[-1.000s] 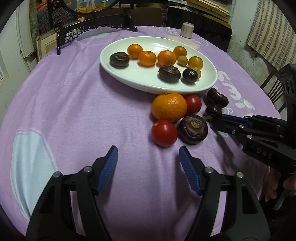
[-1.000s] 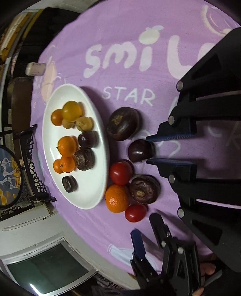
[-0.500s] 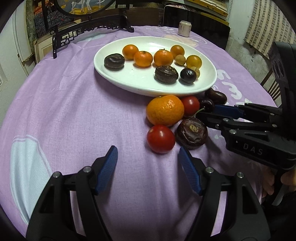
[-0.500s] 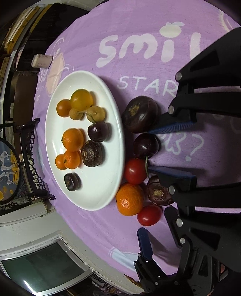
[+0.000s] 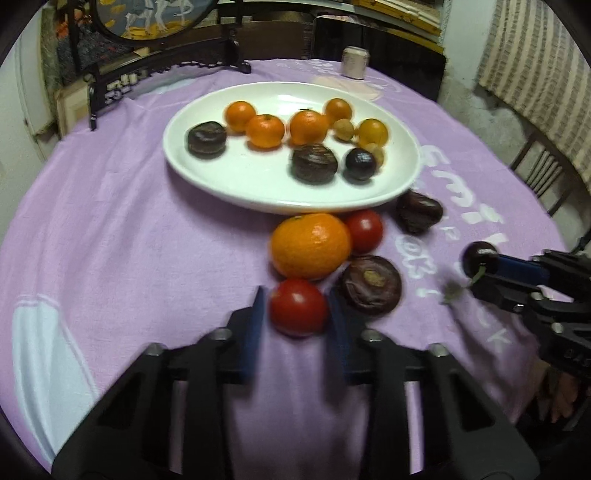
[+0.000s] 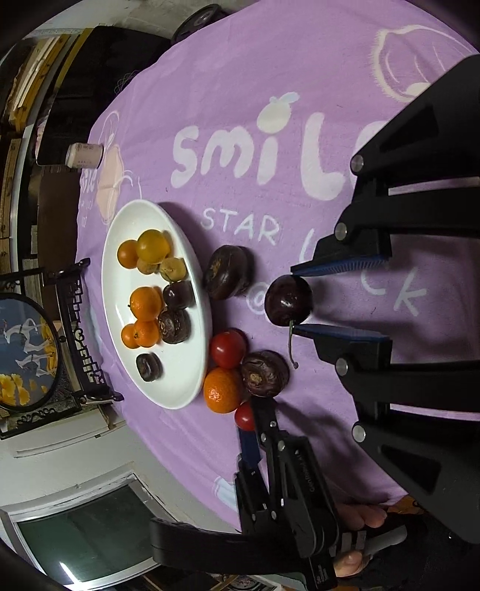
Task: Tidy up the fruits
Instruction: 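Grasp a dark cherry with the right tool while the left tool grasps a red tomato, then carry both fruits over the white plate and release them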
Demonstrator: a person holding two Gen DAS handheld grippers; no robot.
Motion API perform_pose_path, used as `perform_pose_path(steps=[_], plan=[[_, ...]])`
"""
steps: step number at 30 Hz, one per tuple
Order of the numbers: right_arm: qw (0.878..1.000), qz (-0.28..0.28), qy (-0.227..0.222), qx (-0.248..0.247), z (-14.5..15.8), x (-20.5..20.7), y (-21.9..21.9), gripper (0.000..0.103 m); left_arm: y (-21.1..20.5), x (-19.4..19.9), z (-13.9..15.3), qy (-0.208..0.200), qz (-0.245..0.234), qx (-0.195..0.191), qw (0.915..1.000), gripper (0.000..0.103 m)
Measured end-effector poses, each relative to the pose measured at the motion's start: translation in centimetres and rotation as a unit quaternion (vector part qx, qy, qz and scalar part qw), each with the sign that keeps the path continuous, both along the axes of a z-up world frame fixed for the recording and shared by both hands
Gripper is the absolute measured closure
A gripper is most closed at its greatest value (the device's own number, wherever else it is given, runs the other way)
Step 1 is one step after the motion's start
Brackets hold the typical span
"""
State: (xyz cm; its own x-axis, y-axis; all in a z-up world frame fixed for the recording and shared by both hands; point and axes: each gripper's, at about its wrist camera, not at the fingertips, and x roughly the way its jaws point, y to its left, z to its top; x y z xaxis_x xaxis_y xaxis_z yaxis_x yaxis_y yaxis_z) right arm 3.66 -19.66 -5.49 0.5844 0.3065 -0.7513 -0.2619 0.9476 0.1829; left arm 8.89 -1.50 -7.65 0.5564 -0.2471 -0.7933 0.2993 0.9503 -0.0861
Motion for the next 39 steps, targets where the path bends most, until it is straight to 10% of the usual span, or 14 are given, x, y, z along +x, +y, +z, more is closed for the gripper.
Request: perform_pose_path(steps=[19, 39], plan=[[0.999, 0.028, -0.040, 0.005, 3.4, 1.1, 2.4, 0.076, 2.2, -1.6, 4.6, -0.032, 0.021, -0.024, 0.9990, 0.073], [1.000, 0.000, -0.026, 0.012, 4.6, 17.4, 4.6, 0.077, 1.5, 14.9, 8.2, -0.051, 0.100, -0.009, 0.9937, 0.073]])
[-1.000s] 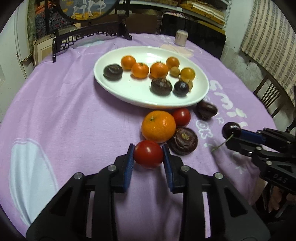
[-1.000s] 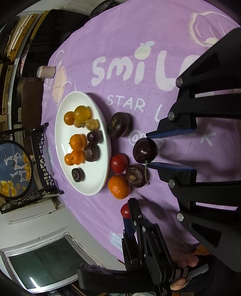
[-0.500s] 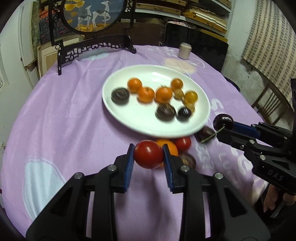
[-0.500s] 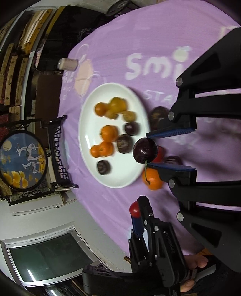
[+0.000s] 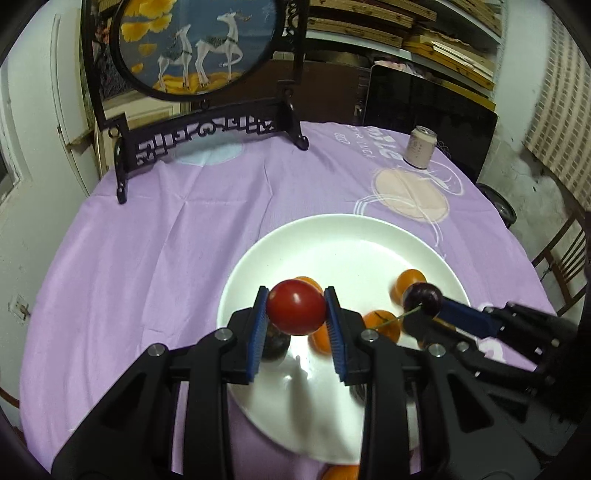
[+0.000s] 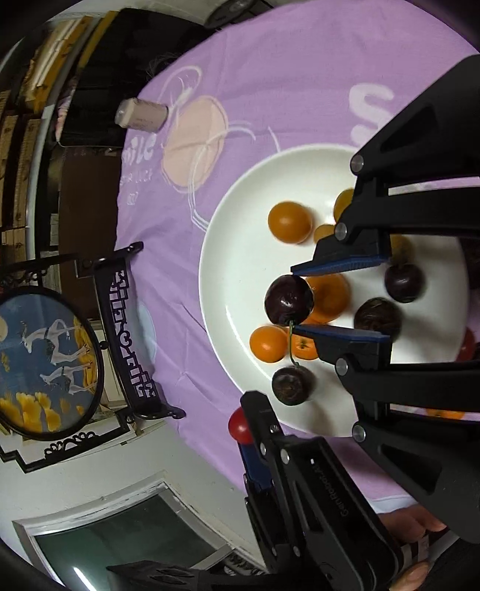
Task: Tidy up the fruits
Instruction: 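Carry both fruits over the white plate and release them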
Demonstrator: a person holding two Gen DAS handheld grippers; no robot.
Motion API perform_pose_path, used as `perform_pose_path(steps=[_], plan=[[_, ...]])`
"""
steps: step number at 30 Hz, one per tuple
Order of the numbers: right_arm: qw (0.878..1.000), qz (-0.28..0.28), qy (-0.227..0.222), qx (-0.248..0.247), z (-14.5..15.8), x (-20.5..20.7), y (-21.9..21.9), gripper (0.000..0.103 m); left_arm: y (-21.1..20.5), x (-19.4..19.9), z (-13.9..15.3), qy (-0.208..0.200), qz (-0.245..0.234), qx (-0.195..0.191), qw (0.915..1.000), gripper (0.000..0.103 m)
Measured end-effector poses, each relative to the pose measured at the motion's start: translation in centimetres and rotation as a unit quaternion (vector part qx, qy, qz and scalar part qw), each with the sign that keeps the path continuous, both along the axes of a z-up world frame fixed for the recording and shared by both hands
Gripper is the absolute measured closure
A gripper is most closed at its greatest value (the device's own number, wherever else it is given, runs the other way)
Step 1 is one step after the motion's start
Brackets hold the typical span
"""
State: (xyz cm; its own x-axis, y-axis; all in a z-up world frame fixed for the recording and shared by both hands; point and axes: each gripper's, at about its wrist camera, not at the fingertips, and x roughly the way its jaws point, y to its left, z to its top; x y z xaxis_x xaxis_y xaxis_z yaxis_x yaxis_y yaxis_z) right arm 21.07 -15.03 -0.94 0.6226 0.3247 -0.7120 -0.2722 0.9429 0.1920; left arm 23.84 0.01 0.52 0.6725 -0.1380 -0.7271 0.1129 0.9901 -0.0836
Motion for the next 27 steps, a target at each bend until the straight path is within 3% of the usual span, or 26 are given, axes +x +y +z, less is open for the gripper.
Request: perform_pose_path(steps=[6, 7, 8, 10, 19, 24, 27], plan=[[1.000, 0.006, 0.008, -0.017, -1.2, 0.8, 0.6, 0.076, 0.3, 0.7, -1.1, 0.015, -0.011, -0.004, 0.9998, 0.070], [1.000, 0.003, 0.004, -0.020, -1.2, 0.7, 0.6, 0.075, 0.3, 0.6, -1.1, 0.018, -0.011, -0.007, 0.9998, 0.058], [1.000, -0.001, -0.001, -0.021, -1.2, 0.7, 0.5, 0.066, 0.6, 0.5, -1.1, 0.017, -0.011, -0.010, 0.9997, 0.051], [1.000, -0.012, -0.008, -0.020, -1.0, 0.6, 0.0, 0.059, 1.0, -0.3, -1.0, 0.004, -0.003, -0.002, 1.0000, 0.052], [0.998, -0.051, -0.021, -0.007, -1.2, -0.6, -3.8, 0.057, 3.2, -7.0, -1.6, -0.011, 0.025, -0.033, 0.9991, 0.052], [0.997, -0.061, -0.043, -0.002, -0.8, -1.9, -4.6, 0.057, 2.9, -11.8, -2.5, 0.002, 0.009, -0.026, 0.9996, 0.052], [0.997, -0.065, -0.036, 0.026, -1.2, -4.7, -5.5, 0.057, 3.2, -14.9, -2.6, -0.002, -0.006, -0.026, 0.9996, 0.052]])
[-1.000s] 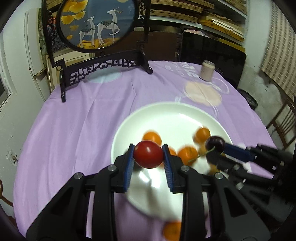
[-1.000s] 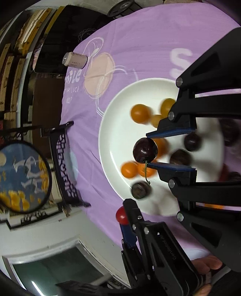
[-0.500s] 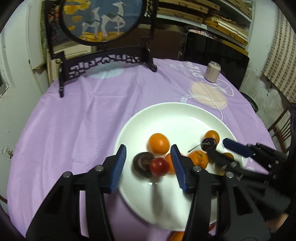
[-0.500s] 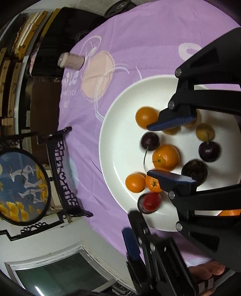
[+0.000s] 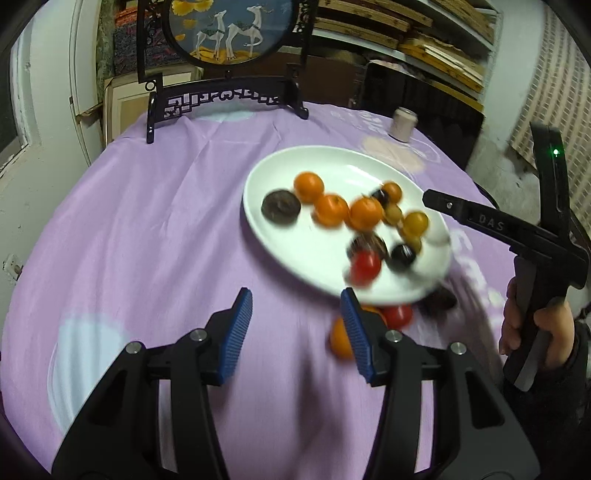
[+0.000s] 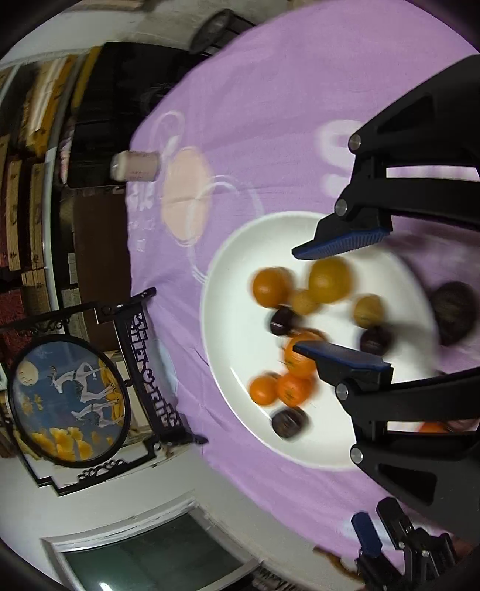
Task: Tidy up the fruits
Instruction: 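Carry both fruits over the white plate and release them, then grasp a dark brown fruit with the right tool while the left tool grasps a mandarin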
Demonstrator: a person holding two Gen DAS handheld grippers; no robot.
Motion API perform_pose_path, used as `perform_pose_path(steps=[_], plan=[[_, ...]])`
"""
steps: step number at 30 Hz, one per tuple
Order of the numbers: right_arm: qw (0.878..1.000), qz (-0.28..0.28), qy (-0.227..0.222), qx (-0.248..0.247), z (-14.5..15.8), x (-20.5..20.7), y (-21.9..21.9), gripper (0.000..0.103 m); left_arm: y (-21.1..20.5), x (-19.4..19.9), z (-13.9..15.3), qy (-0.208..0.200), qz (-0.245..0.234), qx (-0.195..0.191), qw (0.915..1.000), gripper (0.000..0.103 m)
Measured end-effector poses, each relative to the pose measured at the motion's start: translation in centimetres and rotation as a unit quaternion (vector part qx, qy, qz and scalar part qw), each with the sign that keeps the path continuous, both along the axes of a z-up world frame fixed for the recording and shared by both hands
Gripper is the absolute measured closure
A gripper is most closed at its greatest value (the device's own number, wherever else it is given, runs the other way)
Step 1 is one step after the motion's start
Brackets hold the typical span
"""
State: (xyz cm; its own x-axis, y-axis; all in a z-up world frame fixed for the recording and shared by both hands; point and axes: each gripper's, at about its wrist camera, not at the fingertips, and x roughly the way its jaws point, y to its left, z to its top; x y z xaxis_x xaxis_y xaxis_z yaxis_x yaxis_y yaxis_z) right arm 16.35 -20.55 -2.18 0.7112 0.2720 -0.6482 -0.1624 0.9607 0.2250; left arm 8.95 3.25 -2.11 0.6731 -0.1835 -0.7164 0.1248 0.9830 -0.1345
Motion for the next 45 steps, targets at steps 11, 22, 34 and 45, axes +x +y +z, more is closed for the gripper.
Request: perform_pose_path(steps=[11, 22, 34, 45], plan=[[0.997, 0.024, 0.063, -0.043, -3.5, -9.5, 0.6, 0.048, 1.3, -3.0, -1.9, 0.017, -0.022, -0.009, 0.9996, 0.052], [0.991, 0.034, 0.079, -0.098, -5.3, -5.4, 2.8, 0.062, 0.7, -4.3, -2.5, 0.019, -0.030, 0.002, 0.9994, 0.032], [0.994, 0.058, 0.086, -0.043, -4.3, -11.0, 0.5, 0.062, -3.7, -0.6, -5.2, 0.052, -0.061, 0.095, 0.9923, 0.032], [0.994, 0.061, 0.090, -0.013, -4.4, -11.8, -0.5, 0.061, -7.0, 1.6, -5.4, 0.050, -0.099, 0.083, 0.9903, 0.058]])
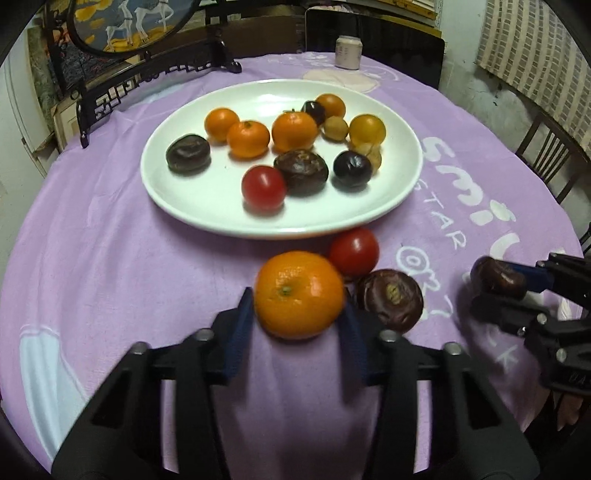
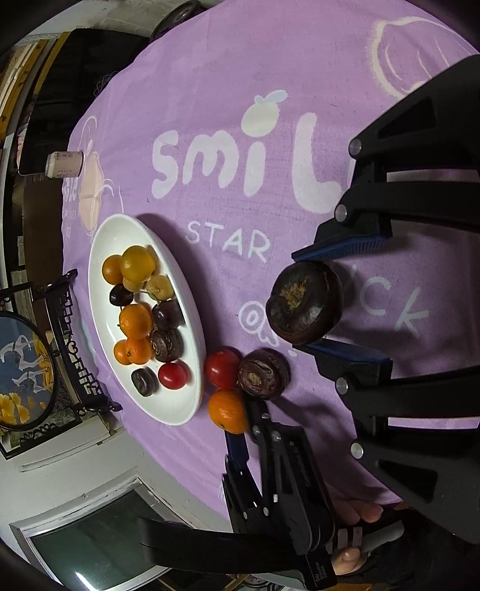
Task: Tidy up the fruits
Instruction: 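Grasp a dark brown fruit with the right tool while the left tool grasps a mandarin, then move both fruits over the white plate and open both tools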
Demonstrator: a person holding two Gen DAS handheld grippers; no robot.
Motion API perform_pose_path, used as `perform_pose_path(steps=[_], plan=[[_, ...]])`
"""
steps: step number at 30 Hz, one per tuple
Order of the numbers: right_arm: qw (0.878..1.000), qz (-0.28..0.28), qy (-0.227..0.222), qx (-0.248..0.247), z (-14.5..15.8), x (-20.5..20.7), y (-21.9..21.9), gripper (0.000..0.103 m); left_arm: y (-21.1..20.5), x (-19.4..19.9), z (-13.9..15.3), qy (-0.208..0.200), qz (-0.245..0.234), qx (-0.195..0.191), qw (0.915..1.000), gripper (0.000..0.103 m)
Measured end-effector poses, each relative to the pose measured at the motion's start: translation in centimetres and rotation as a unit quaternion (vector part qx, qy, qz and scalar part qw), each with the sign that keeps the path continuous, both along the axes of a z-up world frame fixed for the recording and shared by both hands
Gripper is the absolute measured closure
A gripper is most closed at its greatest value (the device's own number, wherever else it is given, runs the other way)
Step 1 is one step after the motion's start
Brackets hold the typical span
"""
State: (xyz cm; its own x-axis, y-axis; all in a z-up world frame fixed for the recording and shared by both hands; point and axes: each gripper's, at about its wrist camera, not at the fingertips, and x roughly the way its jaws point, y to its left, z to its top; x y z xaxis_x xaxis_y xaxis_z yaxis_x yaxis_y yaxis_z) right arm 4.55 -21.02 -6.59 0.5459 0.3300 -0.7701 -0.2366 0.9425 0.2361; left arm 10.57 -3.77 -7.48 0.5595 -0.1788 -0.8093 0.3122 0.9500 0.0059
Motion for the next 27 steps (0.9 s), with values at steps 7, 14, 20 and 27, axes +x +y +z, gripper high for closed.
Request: perform_pose_path(steps=[7, 14, 20, 27], plan=[[1.000, 0.008, -0.006, 0.001, 0.5, -0.3, 0.7, 0.061, 1.5, -1.3, 0.8, 0.000, 0.012, -0.036, 0.9993, 0.059], [1.000, 0.012, -0.017, 0.002, 1.4, -0.6, 1.5, 0.061, 2.9, -3.5, 2.4, -0.012, 0.013, -0.058, 0.9982, 0.059], [0.999, 0.028, -0.028, -0.005, 2.4, -0.4, 2.5, 0.061, 3.6, -4.2, 3.9, -0.027, 0.012, -0.066, 0.9974, 0.059], [0.998, 0.052, -0.047, 0.005, 4.7, 2.7, 3.6, 0.061, 3.8, -2.5, 5.6, -0.026, 0.019, -0.065, 0.9974, 0.059]])
